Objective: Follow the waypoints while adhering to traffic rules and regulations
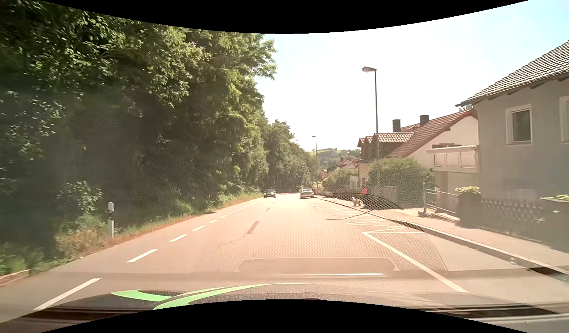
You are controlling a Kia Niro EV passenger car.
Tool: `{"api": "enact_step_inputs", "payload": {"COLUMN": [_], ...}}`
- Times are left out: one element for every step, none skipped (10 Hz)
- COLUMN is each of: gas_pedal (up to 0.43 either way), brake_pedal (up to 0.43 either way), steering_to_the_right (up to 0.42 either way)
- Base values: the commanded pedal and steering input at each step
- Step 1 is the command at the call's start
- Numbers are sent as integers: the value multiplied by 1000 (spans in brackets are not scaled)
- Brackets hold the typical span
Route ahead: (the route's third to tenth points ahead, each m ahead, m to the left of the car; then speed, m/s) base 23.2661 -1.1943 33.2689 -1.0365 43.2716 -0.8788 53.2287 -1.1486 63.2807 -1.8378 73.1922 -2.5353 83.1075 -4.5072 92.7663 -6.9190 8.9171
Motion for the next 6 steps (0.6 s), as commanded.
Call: {"api": "enact_step_inputs", "payload": {"gas_pedal": [0, 0, 0, 0, 0, 0], "brake_pedal": [152, 152, 152, 152, 152, 152], "steering_to_the_right": [8, 7, 0, -2, 0, -2]}}
